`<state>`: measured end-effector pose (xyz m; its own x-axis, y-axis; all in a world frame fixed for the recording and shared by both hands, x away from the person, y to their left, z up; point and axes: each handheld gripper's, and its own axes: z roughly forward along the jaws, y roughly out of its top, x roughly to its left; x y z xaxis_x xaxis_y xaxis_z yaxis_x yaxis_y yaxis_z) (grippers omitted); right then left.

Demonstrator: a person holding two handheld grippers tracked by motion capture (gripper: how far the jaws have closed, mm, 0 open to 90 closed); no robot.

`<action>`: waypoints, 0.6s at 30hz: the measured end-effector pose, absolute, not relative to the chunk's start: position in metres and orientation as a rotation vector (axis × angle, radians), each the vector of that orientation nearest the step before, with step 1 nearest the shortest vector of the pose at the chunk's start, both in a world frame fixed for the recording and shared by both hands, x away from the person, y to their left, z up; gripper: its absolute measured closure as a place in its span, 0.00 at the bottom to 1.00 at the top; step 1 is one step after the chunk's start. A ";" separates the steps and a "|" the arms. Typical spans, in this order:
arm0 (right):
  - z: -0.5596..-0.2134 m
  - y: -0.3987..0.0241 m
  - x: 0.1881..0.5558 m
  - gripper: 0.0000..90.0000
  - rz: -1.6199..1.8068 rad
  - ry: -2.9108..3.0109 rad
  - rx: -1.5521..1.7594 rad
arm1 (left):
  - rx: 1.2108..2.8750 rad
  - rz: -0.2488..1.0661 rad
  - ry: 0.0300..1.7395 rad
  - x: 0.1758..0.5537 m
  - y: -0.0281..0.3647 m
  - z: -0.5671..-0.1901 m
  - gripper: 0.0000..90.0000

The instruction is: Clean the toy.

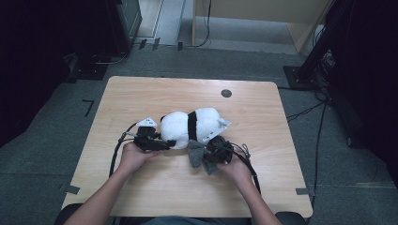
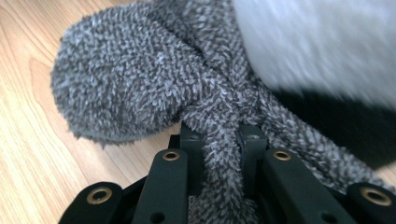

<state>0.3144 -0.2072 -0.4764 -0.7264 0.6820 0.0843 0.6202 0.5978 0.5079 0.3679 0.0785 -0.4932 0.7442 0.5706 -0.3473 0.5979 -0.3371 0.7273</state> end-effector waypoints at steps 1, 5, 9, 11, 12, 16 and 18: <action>-0.476 -0.209 0.315 0.87 0.788 2.700 1.112 | 2.019 -0.038 0.883 0.368 0.078 -0.493 0.48; -0.475 -0.222 0.316 0.87 0.788 2.697 1.160 | 2.018 -0.041 0.885 0.368 0.079 -0.493 0.48; -0.472 -0.239 0.317 0.86 0.802 2.673 1.221 | 2.017 -0.043 0.886 0.368 0.078 -0.493 0.48; -0.470 -0.247 0.317 0.86 0.808 2.654 1.250 | 2.016 -0.043 0.887 0.368 0.078 -0.493 0.49; -0.470 -0.251 0.318 0.86 0.809 2.646 1.266 | 2.015 -0.044 0.888 0.368 0.078 -0.493 0.49; -0.467 -0.265 0.320 0.86 0.818 2.606 1.318 | 2.014 -0.046 0.891 0.368 0.078 -0.493 0.49; -0.465 -0.270 0.321 0.86 0.823 2.587 1.338 | 2.014 -0.048 0.892 0.368 0.079 -0.493 0.49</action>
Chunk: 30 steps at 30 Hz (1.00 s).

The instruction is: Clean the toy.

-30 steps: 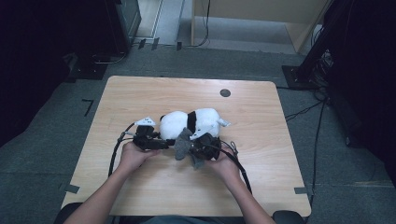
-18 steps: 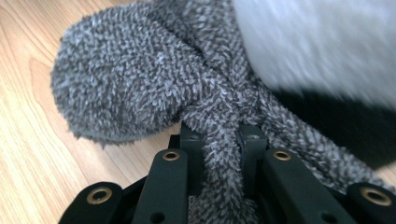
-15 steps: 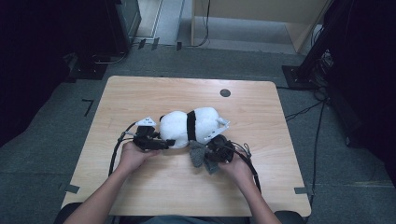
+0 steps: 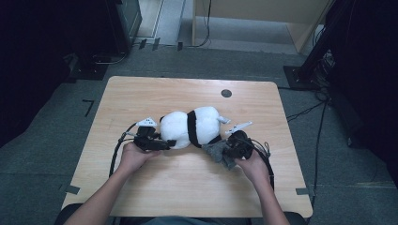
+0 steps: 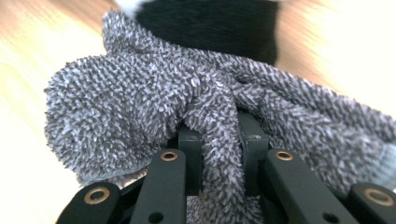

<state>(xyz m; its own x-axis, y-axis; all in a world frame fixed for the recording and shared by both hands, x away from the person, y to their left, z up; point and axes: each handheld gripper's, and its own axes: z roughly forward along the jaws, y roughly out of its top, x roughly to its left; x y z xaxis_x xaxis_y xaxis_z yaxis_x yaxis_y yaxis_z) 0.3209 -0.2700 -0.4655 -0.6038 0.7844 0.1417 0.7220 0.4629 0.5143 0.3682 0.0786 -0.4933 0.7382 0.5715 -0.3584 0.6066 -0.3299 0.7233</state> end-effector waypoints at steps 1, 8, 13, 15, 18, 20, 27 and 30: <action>-0.465 -0.273 0.321 0.86 0.827 2.574 1.347 | 2.014 -0.047 0.893 0.368 0.079 -0.493 0.49; -0.461 -0.293 0.325 0.86 0.853 2.483 1.446 | 2.014 -0.048 0.891 0.368 0.079 -0.493 0.49; -0.462 -0.307 0.329 0.86 0.858 2.412 1.520 | 2.014 -0.049 0.890 0.368 0.079 -0.493 0.49; -0.459 -0.312 0.329 0.86 0.874 2.373 1.545 | 2.012 -0.050 0.887 0.369 0.080 -0.494 0.49; -0.453 -0.322 0.330 0.86 0.927 2.288 1.592 | 2.010 -0.057 0.878 0.369 0.082 -0.494 0.49; -0.444 -0.328 0.331 0.86 1.013 2.229 1.619 | 2.011 -0.058 0.876 0.369 0.082 -0.494 0.49; -0.410 -0.302 0.325 0.86 1.147 2.206 1.464 | 2.009 -0.072 0.867 0.369 0.082 -0.494 0.49; -0.396 -0.281 0.326 0.86 1.177 2.233 1.379 | 2.010 -0.077 0.860 0.369 0.081 -0.494 0.49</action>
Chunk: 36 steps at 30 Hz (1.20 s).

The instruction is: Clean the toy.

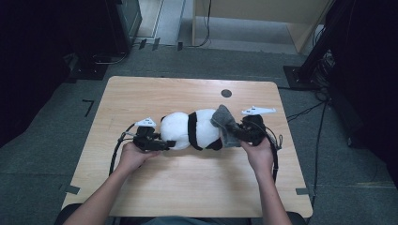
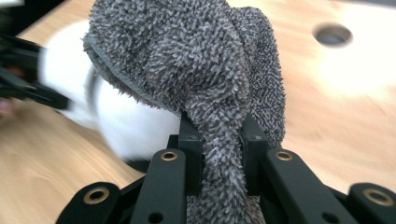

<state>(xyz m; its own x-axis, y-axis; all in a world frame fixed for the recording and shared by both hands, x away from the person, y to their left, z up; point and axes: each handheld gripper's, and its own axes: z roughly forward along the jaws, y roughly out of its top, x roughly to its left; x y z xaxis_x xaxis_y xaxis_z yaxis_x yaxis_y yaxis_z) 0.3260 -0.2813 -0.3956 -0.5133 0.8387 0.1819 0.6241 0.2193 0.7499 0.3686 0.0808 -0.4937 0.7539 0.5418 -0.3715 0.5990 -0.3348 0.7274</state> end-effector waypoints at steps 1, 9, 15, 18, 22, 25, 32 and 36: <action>-0.392 -0.274 0.327 0.86 1.183 2.243 1.354 | 2.009 -0.077 0.862 0.369 0.081 -0.494 0.49; -0.389 -0.223 0.344 0.86 1.174 2.349 1.240 | 2.008 -0.083 0.866 0.369 0.081 -0.494 0.49; -0.402 -0.191 0.343 0.86 1.136 2.437 1.145 | 2.011 -0.081 0.866 0.369 0.081 -0.494 0.49; -0.416 -0.174 0.336 0.86 1.075 2.519 1.060 | 2.016 -0.077 0.864 0.369 0.080 -0.494 0.49; -0.432 -0.162 0.328 0.86 1.045 2.563 0.997 | 2.019 -0.081 0.869 0.369 0.081 -0.495 0.49; -0.441 -0.161 0.325 0.86 1.055 2.581 0.976 | 2.019 -0.083 0.870 0.369 0.081 -0.495 0.49; -0.463 -0.164 0.318 0.87 0.987 2.646 0.955 | 2.019 -0.088 0.872 0.369 0.080 -0.495 0.49; -0.476 -0.166 0.311 0.87 0.858 2.685 0.947 | 2.041 -0.062 0.856 0.367 0.078 -0.493 0.49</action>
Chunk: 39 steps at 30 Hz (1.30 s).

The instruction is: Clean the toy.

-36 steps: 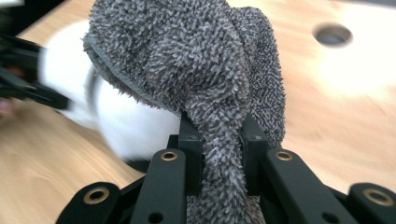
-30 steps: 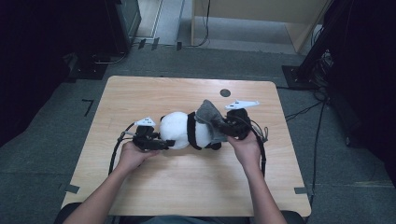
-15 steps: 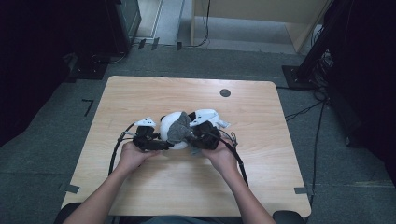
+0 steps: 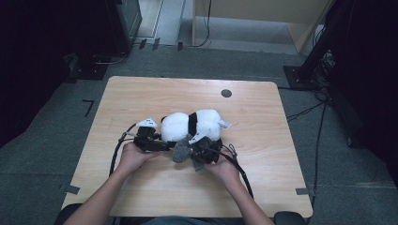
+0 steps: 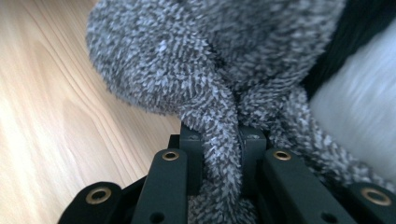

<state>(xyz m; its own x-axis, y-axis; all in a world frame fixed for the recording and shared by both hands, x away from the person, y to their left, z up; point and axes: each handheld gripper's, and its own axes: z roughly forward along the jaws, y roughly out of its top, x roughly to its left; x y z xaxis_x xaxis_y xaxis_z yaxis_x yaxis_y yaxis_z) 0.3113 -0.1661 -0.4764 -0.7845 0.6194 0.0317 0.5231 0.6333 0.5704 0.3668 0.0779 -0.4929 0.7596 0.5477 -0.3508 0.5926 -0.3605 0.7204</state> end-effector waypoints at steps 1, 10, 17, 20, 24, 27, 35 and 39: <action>-0.478 -0.169 0.311 0.87 0.854 2.692 0.957 | 2.039 -0.066 0.857 0.367 0.078 -0.493 0.49; -0.482 -0.202 0.316 0.87 0.820 2.713 1.127 | 2.048 -0.053 0.845 0.366 0.077 -0.493 0.50; -0.477 -0.226 0.320 0.87 0.831 2.699 1.225 | 2.031 -0.080 0.858 0.367 0.079 -0.494 0.50; -0.473 -0.238 0.323 0.87 0.855 2.682 1.274 | 2.016 -0.095 0.864 0.368 0.081 -0.495 0.50; -0.466 -0.258 0.324 0.87 0.899 2.632 1.340 | 2.005 -0.102 0.871 0.369 0.082 -0.495 0.51; -0.462 -0.270 0.325 0.87 0.934 2.591 1.380 | 2.003 -0.104 0.874 0.369 0.083 -0.495 0.50; -0.459 -0.291 0.330 0.87 0.970 2.495 1.432 | 1.998 -0.107 0.876 0.369 0.086 -0.495 0.50; -0.460 -0.301 0.334 0.87 0.997 2.445 1.470 | 2.004 -0.104 0.871 0.370 0.087 -0.495 0.51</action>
<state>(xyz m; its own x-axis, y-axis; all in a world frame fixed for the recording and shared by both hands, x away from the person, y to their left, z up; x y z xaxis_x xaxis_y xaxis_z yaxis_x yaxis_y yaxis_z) 0.3336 -0.3005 -0.4604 -0.5211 0.8238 0.2231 0.7449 0.3115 0.5900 0.3695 0.0871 -0.4953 0.7462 0.5369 -0.3935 0.6146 -0.3286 0.7172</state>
